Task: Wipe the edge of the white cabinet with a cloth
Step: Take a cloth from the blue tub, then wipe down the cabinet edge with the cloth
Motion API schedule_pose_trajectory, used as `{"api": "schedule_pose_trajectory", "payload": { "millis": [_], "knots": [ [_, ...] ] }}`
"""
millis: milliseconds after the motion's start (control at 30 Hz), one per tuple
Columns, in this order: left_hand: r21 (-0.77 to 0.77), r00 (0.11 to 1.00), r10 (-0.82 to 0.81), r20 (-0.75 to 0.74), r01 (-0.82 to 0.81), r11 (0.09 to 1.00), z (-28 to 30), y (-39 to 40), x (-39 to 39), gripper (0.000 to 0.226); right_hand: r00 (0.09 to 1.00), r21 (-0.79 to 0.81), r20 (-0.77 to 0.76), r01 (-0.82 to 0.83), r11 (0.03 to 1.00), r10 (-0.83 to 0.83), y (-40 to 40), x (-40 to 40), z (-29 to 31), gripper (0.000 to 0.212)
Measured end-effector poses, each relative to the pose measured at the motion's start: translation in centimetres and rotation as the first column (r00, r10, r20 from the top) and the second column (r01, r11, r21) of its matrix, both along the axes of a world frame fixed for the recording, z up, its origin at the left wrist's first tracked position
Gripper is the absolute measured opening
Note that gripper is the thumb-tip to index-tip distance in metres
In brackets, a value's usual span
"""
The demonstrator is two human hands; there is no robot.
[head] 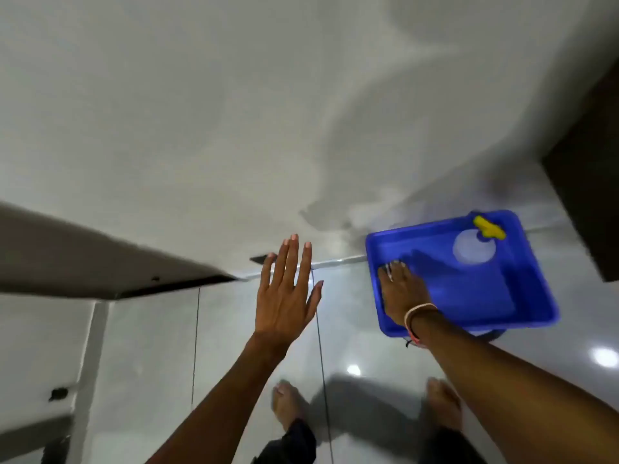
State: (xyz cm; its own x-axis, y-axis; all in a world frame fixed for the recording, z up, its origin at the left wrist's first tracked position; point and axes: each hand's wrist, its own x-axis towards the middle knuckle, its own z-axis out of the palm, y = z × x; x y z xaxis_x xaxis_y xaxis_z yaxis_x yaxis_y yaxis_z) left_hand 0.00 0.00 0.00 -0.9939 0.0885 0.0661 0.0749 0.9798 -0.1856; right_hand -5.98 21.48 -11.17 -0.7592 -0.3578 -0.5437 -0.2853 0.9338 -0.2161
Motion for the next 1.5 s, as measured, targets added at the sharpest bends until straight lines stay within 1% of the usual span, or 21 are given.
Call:
{"api": "schedule_pose_trajectory", "payload": {
  "millis": [67,133,233,400,500,600,700,767,833,867,933,967,1033,1100,1133,1200,1233,1300,1367,1433,1500],
  "knots": [
    [-0.027,0.991,-0.073,0.111,0.076,0.997,-4.7,-1.3,-2.3,0.07,0.99,-0.001,0.059,0.131,0.991,-0.13,0.4,-1.4,-5.6,0.065],
    [-0.075,0.969,-0.203,0.138,0.215,0.974,-10.9,-3.8,-4.6,0.068,0.968,0.015,0.075,0.238,0.971,-0.238,0.4,-2.3,-12.3,0.066],
    [-0.124,0.897,-0.393,0.202,0.421,0.898,-18.7,-7.2,-7.9,0.069,0.939,-0.015,0.02,0.343,0.939,-0.342,0.1,-1.9,-19.5,0.069],
    [-0.193,0.716,-0.65,0.255,0.697,0.691,-25.0,-11.6,-13.0,0.067,0.91,-0.092,-0.131,0.383,0.919,-0.392,-1.2,-1.5,-23.4,0.076],
    [-0.231,0.579,-0.765,0.283,0.815,0.531,-26.4,-14.1,-15.3,0.064,0.796,-0.205,-0.198,0.536,0.819,-0.571,-2.9,-2.1,-23.6,0.058],
    [-0.25,0.503,-0.787,0.358,0.863,0.438,-26.1,-15.2,-16.3,0.067,0.655,-0.254,-0.227,0.674,0.693,-0.721,-4.5,-2.3,-22.4,0.041],
    [-0.268,0.467,-0.78,0.416,0.883,0.385,-26.2,-15.3,-16.8,0.072,0.299,-0.51,-0.205,0.78,0.362,-0.932,-6.7,-1.4,-20.1,0.049],
    [-0.287,0.446,-0.788,0.424,0.892,0.35,-26.4,-15.6,-17.0,0.069,0.013,-0.754,-0.145,0.646,0.119,-0.989,-10.5,-0.8,-18.1,0.055],
    [-0.315,0.424,-0.795,0.434,0.898,0.307,-26.5,-16.3,-17.1,0.065,-0.155,-0.898,0.114,0.406,-0.169,-0.981,-16.7,0.1,-17.2,0.056],
    [-0.351,0.424,-0.801,0.423,0.892,0.286,-26.9,-16.8,-17.2,0.064,-0.188,-0.889,0.308,0.292,-0.353,-0.933,-20.1,0.7,-17.4,0.057],
    [-0.414,0.41,-0.805,0.429,0.881,0.229,-28.2,-17.5,-17.2,0.065,-0.214,-0.712,0.656,0.14,-0.688,-0.723,-26.3,1.6,-19.8,0.058],
    [-0.445,0.4,-0.794,0.458,0.876,0.185,-29.1,-17.8,-17.1,0.067,-0.236,-0.573,0.783,0.084,-0.815,-0.575,-29.0,1.8,-22.1,0.057],
    [-0.498,0.367,-0.803,0.47,0.861,0.102,-31.1,-18.4,-17.2,0.068,-0.291,-0.227,0.933,-0.017,-0.974,-0.213,-33.2,1.4,-28.3,0.045],
    [-0.545,0.368,-0.815,0.448,0.835,0.077,-31.8,-18.5,-18.1,0.068,-0.241,0.08,0.962,-0.196,-0.977,0.127,-35.4,0.5,-34.1,0.024],
    [-0.56,0.369,-0.815,0.447,0.826,0.068,-32.1,-18.5,-18.3,0.07,-0.17,0.179,0.957,-0.288,-0.941,0.234,-35.7,0.0,-36.9,0.023],
    [-0.585,0.374,-0.795,0.478,0.811,0.03,-31.8,-18.2,-18.8,0.073,-0.086,0.277,0.935,-0.426,-0.861,0.344,-34.5,-1.8,-41.3,0.033],
    [-0.602,0.375,-0.782,0.498,0.798,-0.001,-31.6,-17.8,-18.8,0.075,-0.103,0.244,0.941,-0.452,-0.858,0.322,-33.7,-2.9,-42.7,0.035],
    [-0.64,0.349,-0.78,0.52,0.763,-0.086,-32.3,-17.0,-19.0,0.078,-0.218,0.039,0.969,-0.325,-0.945,0.114,-33.5,-5.5,-44.0,0.028],
    [-0.636,0.306,-0.78,0.546,0.758,-0.148,-33.5,-15.5,-19.5,0.078,-0.387,-0.224,0.9,-0.025,-0.974,-0.198,-35.2,-7.5,-44.8,0.035],
    [-0.656,0.298,-0.779,0.551,0.732,-0.184,-34.3,-14.4,-20.1,0.078,-0.466,-0.418,0.702,0.343,-0.841,-0.539,-37.8,-7.9,-45.6,0.049],
    [-0.655,0.273,-0.787,0.553,0.726,-0.208,-35.1,-13.8,-20.6,0.078,-0.445,-0.431,0.566,0.558,-0.709,-0.694,-40.3,-6.9,-45.5,0.057]
  ]
}}
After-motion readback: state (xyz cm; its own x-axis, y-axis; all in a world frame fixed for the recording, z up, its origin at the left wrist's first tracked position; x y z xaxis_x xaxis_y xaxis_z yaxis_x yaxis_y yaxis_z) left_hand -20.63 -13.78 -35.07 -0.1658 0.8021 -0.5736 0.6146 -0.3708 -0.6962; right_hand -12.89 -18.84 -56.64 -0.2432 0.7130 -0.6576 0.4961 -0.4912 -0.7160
